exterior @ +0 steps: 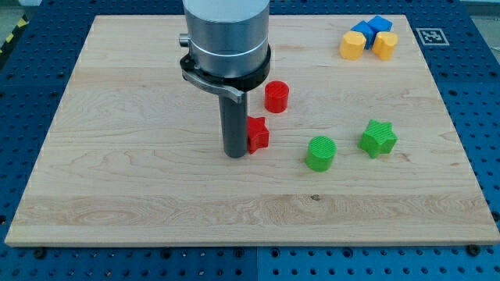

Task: Push the red star left below the red circle

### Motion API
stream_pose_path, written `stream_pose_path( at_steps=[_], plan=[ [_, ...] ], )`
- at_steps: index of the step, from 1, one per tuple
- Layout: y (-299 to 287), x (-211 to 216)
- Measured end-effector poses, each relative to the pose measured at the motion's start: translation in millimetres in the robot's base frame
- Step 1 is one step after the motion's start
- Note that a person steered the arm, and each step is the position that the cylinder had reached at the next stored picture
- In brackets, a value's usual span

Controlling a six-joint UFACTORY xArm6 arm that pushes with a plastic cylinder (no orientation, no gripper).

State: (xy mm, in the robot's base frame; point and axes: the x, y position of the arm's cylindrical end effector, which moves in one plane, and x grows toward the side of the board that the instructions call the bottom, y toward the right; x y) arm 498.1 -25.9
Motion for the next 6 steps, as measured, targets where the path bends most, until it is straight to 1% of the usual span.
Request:
stream_pose_path(
  at_steps=[1,2,3,5,6],
  plan=[
    [-19.6,-30.8],
    [-49.6,-85.6],
    [-52.9,-130.7],
    [-4.0,-130.4],
    [9.6,-124.6]
  ],
)
